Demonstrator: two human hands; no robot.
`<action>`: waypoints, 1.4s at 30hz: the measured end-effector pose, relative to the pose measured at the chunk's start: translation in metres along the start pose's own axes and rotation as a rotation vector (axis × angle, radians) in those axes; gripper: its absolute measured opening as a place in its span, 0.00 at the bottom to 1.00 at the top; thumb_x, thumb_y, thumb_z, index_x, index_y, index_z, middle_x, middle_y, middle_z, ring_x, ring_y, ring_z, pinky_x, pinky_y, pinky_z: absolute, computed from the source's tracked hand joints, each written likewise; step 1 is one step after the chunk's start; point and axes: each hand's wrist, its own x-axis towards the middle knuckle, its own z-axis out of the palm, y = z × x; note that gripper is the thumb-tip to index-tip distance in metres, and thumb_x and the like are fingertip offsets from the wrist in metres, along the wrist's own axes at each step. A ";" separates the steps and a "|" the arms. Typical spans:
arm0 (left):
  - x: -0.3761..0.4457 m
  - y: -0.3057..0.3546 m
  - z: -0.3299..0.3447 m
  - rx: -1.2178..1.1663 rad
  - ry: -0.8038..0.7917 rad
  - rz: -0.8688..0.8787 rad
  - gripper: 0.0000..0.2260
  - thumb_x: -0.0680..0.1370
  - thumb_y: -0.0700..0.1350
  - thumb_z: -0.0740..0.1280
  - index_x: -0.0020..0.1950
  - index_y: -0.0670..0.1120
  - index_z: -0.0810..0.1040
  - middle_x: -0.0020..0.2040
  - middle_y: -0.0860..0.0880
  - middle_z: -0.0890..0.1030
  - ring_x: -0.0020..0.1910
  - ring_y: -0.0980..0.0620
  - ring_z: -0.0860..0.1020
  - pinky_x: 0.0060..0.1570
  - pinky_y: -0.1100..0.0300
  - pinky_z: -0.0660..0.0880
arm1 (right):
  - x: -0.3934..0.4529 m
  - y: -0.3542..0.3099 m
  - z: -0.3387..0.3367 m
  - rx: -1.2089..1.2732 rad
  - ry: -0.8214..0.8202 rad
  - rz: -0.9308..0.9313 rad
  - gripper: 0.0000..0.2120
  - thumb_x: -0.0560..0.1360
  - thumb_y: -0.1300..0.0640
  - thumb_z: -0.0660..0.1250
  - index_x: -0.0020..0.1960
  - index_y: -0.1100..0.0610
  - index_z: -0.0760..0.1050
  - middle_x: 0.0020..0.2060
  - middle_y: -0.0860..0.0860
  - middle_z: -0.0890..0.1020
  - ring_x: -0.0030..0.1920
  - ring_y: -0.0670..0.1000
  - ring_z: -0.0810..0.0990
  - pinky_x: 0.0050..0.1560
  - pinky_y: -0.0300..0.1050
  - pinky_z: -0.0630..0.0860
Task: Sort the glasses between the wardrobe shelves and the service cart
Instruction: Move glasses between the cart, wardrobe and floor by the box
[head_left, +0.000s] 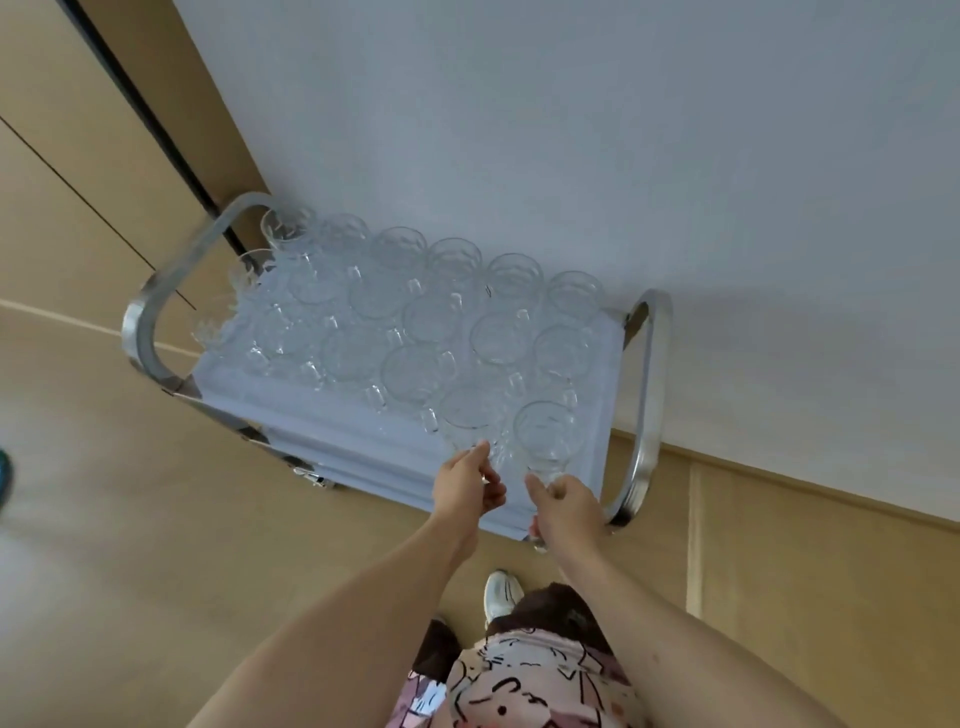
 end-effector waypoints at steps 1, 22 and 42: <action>0.004 0.002 0.001 -0.005 -0.012 0.001 0.15 0.81 0.51 0.68 0.39 0.43 0.75 0.32 0.47 0.77 0.32 0.48 0.79 0.40 0.55 0.80 | 0.004 -0.001 0.001 0.005 0.000 0.003 0.20 0.78 0.43 0.70 0.39 0.55 0.68 0.32 0.59 0.83 0.31 0.55 0.83 0.44 0.59 0.82; 0.022 0.020 -0.005 0.834 0.039 0.208 0.23 0.74 0.65 0.69 0.40 0.44 0.82 0.31 0.49 0.80 0.34 0.51 0.79 0.34 0.58 0.73 | 0.016 -0.005 0.014 0.040 0.059 0.064 0.36 0.71 0.37 0.76 0.69 0.54 0.65 0.59 0.55 0.80 0.56 0.55 0.80 0.54 0.49 0.76; 0.052 0.094 0.002 1.684 -0.124 0.876 0.44 0.67 0.57 0.76 0.77 0.45 0.60 0.70 0.45 0.70 0.68 0.42 0.68 0.75 0.52 0.56 | 0.038 -0.044 0.006 -0.060 0.197 -0.139 0.50 0.63 0.52 0.83 0.78 0.54 0.59 0.70 0.52 0.70 0.69 0.55 0.71 0.63 0.47 0.70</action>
